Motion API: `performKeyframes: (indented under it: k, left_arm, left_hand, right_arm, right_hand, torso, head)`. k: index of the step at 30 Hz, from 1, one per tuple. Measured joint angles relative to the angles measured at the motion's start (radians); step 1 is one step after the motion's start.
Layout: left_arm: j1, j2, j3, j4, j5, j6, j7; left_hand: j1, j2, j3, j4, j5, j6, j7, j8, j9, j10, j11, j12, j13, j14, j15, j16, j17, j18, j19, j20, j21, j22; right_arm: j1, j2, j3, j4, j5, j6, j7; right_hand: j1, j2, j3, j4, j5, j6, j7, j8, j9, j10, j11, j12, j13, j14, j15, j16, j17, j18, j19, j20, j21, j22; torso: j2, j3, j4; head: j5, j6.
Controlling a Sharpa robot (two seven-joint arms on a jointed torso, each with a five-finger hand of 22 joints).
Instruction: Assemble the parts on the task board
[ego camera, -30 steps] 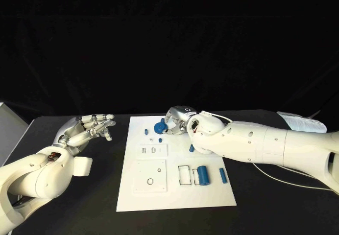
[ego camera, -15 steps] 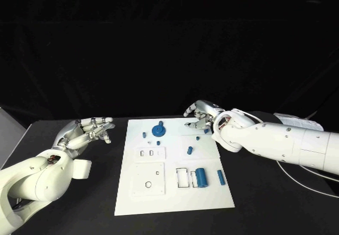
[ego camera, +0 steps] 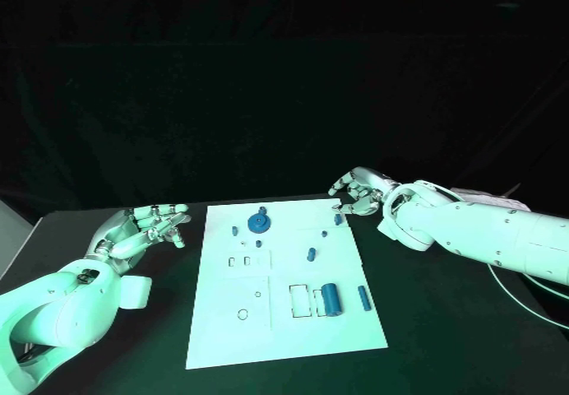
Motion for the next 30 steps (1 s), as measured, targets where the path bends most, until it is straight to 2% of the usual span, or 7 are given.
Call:
performKeyframes:
  k: [4, 14, 20, 30]
  left_arm:
    - [-0.003, 0.0, 0.0, -0.001, 0.0, 0.001, 0.0]
    - [-0.004, 0.0, 0.0, -0.004, 0.0, 0.003, 0.0]
    - [-0.005, 0.001, 0.0, -0.006, 0.0, 0.003, 0.0]
    - [-0.005, 0.001, 0.0, -0.008, 0.0, 0.003, 0.0]
  left_hand:
    - [0.0, 0.0, 0.0, 0.0, 0.0, 0.0, 0.0, 0.0, 0.0, 0.0, 0.0, 0.0, 0.0, 0.0, 0.0, 0.0, 0.0, 0.0, 0.0, 0.0, 0.0, 0.0]
    - [0.0, 0.0, 0.0, 0.0, 0.0, 0.0, 0.0, 0.0, 0.0, 0.0, 0.0, 0.0, 0.0, 0.0, 0.0, 0.0, 0.0, 0.0, 0.0, 0.0, 0.0, 0.0]
    - [0.0, 0.0, 0.0, 0.0, 0.0, 0.0, 0.0, 0.0, 0.0, 0.0, 0.0, 0.0, 0.0, 0.0, 0.0, 0.0, 0.0, 0.0, 0.0, 0.0, 0.0, 0.0]
    - [0.0, 0.0, 0.0, 0.0, 0.0, 0.0, 0.0, 0.0, 0.0, 0.0, 0.0, 0.0, 0.0, 0.0, 0.0, 0.0, 0.0, 0.0, 0.0, 0.0, 0.0, 0.0]
  right_arm:
    - [-0.003, 0.0, -0.001, -0.019, 0.0, 0.016, 0.009]
    - [-0.013, -0.005, -0.005, -0.033, -0.028, 0.048, 0.008]
    - [-0.02, -0.009, -0.006, -0.037, -0.054, 0.06, -0.004]
    - [-0.023, -0.015, -0.007, -0.03, -0.078, 0.072, -0.02]
  right_hand:
    - [0.0, 0.0, 0.0, 0.0, 0.0, 0.0, 0.0, 0.0, 0.0, 0.0, 0.0, 0.0, 0.0, 0.0, 0.0, 0.0, 0.0, 0.0, 0.0, 0.0, 0.0, 0.0]
    - [0.004, -0.004, 0.0, 0.0, 0.003, 0.0, 0.0, 0.0, -0.001, 0.0, 0.0, 0.0, 0.0, 0.0, 0.0, 0.0, 0.0, 0.0, 0.0, 0.0, 0.0, 0.0]
    - [0.004, -0.004, 0.0, 0.0, 0.014, 0.0, 0.0, 0.0, -0.002, 0.0, 0.0, 0.0, 0.0, 0.0, 0.0, 0.0, 0.0, 0.0, 0.0, 0.0, 0.0, 0.0]
    - [-0.012, -0.02, -0.01, 0.01, 0.014, -0.003, 0.003, -0.004, -0.004, 0.0, 0.0, 0.0, 0.0, 0.0, 0.0, 0.0, 0.0, 0.0, 0.0, 0.0, 0.0, 0.0]
  torso:
    - [0.001, -0.0007, 0.0005]
    - [0.001, -0.0043, 0.0053]
    - [0.003, -0.0044, 0.0063]
    - [0.003, -0.0039, 0.0062]
  head:
    - [-0.008, -0.001]
    - [-0.012, -0.013]
    - [-0.016, -0.015]
    - [-0.018, -0.022]
